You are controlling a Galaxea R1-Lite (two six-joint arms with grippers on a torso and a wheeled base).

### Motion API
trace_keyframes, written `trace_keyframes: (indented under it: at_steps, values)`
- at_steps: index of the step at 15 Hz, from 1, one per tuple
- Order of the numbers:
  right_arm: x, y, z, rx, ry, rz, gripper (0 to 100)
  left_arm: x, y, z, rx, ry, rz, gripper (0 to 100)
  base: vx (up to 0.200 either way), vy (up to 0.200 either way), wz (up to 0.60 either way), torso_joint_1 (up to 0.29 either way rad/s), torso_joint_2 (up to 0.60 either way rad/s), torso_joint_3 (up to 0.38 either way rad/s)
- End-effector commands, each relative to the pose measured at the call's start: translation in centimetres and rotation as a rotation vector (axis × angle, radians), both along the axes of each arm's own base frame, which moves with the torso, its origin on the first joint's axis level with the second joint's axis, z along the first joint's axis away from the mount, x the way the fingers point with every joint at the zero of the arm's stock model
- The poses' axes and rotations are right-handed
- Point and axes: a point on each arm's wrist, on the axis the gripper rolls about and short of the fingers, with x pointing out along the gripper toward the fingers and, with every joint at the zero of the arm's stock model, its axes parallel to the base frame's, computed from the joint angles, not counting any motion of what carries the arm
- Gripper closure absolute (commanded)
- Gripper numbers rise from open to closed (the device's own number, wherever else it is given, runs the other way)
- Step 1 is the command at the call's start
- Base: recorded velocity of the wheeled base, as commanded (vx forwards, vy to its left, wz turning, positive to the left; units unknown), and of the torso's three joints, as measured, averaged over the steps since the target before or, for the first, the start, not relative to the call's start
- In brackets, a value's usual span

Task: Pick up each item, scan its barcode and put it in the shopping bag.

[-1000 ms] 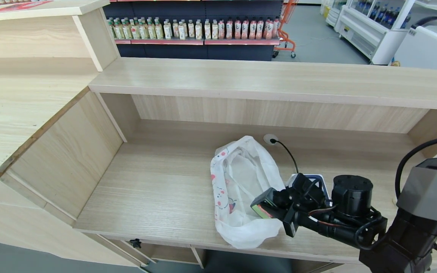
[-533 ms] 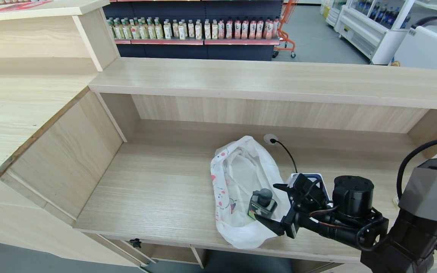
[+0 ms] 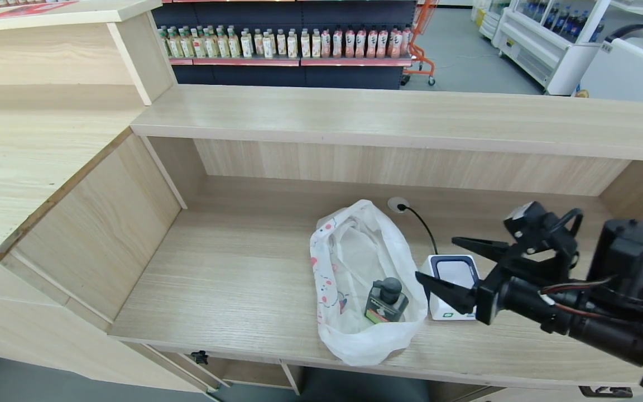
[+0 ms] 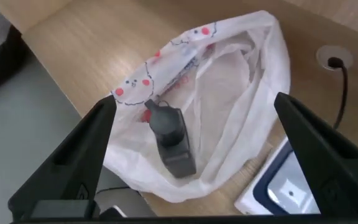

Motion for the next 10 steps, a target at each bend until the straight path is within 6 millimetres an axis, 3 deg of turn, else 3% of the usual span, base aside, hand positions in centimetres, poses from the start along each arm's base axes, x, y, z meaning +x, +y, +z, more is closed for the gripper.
trace_keyframes:
  at_steps: [1, 5, 10]
  values:
    - [-4.2, -3.9, 4.6, 0.108, -0.057, -0.225, 0, 0.0, 0.0, 0.0, 0.0, 0.0, 0.0, 0, 0.0, 0.0, 0.0, 0.0, 0.0, 0.0]
    - [-5.8, -7.5, 4.2, 0.106, -0.001, -0.402, 0, 0.0, 0.0, 0.0, 0.0, 0.0, 0.0, 0, 0.0, 0.0, 0.0, 0.0, 0.0, 0.0]
    - [-8.3, -7.9, 2.3, 0.095, 0.057, -0.412, 0, 0.0, 0.0, 0.0, 0.0, 0.0, 0.0, 0, 0.0, 0.0, 0.0, 0.0, 0.0, 0.0]
